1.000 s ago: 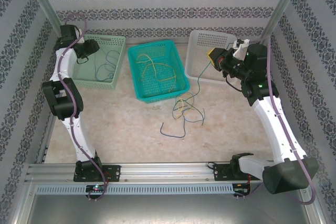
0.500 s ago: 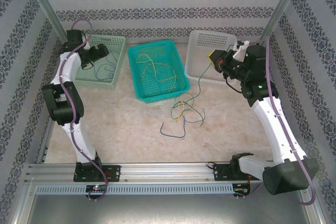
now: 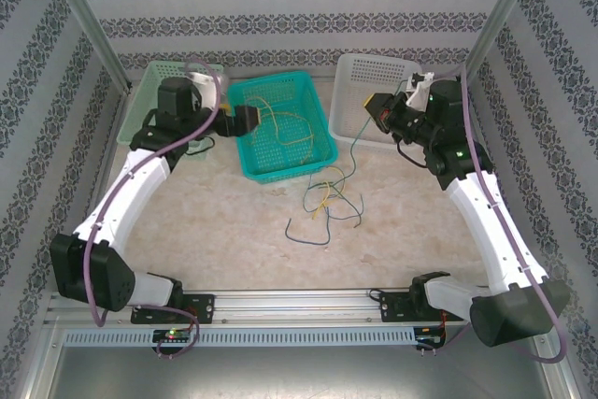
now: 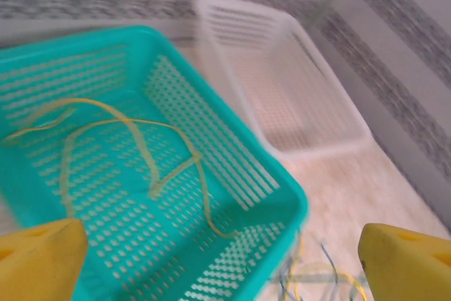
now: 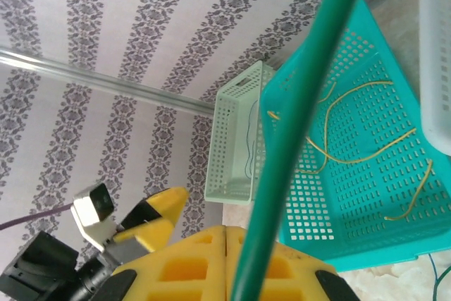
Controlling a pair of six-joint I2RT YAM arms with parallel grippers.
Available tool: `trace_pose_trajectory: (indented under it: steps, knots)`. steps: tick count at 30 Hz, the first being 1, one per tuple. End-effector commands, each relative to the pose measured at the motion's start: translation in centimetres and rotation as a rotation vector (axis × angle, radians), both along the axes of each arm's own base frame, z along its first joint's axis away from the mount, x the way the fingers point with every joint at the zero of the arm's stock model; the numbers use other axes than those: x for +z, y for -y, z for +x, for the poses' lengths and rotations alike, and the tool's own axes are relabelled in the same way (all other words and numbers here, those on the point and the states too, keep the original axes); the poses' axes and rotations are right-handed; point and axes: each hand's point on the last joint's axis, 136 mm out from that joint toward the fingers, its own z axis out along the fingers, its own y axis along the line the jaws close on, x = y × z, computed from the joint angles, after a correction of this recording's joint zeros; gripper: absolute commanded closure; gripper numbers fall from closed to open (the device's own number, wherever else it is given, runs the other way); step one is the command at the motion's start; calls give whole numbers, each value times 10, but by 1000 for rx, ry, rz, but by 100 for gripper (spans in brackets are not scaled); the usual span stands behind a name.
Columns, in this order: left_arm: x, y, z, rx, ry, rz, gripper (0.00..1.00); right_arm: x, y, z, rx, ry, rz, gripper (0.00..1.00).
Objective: Untangle the cables
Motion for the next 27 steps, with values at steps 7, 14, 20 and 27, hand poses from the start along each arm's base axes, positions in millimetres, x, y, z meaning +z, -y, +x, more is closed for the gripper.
trace_pose_trajectory:
  steps: [7,14,20,27]
  knots:
    - [-58,86,-61,-505,123,168,9,48,-12,-5,120,100,65,100]
    - [-94,126,-76,-598,81,189,13,59,-7,-7,104,115,95,100]
    - [-115,134,-83,-604,41,215,15,65,-6,-9,98,126,98,100]
    - [-114,145,-86,-548,-37,104,32,64,2,-8,49,126,83,100]
